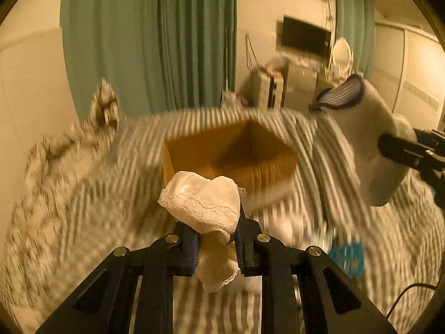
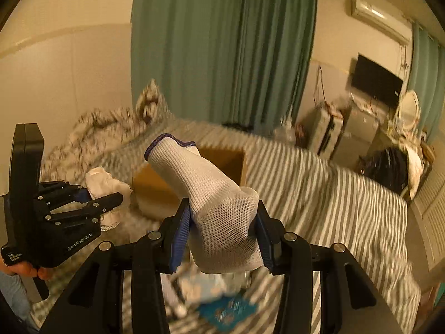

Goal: Organize objects
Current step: 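Grasp white gloves with both tools and drop them into the box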

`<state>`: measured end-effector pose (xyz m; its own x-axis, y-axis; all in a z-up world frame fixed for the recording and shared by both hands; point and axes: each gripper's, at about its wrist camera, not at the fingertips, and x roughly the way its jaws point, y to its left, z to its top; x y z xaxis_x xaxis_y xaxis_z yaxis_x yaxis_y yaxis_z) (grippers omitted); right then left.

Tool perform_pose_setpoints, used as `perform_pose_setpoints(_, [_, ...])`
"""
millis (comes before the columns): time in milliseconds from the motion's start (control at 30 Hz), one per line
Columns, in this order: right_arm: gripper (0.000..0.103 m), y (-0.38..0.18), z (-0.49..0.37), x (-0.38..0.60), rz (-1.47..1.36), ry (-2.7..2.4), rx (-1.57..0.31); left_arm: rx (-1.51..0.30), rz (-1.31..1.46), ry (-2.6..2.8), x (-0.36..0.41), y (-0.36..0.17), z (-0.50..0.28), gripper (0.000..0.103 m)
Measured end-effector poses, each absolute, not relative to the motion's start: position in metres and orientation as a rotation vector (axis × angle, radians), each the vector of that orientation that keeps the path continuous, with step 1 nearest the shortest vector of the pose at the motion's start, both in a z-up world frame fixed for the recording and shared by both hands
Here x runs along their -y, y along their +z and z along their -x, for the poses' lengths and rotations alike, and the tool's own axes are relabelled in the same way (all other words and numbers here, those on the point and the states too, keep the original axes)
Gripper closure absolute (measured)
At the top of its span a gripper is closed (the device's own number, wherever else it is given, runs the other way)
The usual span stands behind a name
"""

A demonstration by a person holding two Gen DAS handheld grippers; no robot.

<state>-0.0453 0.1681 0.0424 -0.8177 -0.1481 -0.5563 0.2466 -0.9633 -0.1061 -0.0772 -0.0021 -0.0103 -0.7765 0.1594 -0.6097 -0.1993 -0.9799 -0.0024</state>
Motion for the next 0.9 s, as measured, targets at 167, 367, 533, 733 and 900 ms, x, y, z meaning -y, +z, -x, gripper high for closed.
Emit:
perform_pose_setpoints(167, [0.06,0.067,0.113,-0.158,-0.816,-2.778,-0.206,-0.096,0.882,2.835,0.001,0.02,0.126,0.082])
perform_pose_setpoints(367, [0.06,0.046,0.197,-0.144,-0.936,-2.703,-0.131,-0.077,0.942,2.848,0.001,0.014,0.192,0.082])
perform_pose_setpoints(533, [0.06,0.002,0.243,-0.139,-1.07,-2.635,-0.076,-0.088,1.048,2.82,-0.002,-0.024,0.227,0.082])
perform_pose_setpoints(733, [0.055,-0.031,0.26,-0.137,-1.131,-2.598,-0.03,-0.095,1.152,2.768,-0.003,-0.065,0.244,0.079])
perform_pose_setpoints(900, [0.03,-0.017,0.254,-0.149,-1.094,-2.649,0.025,-0.102,1.168,2.774,-0.003,-0.067,0.239,0.036])
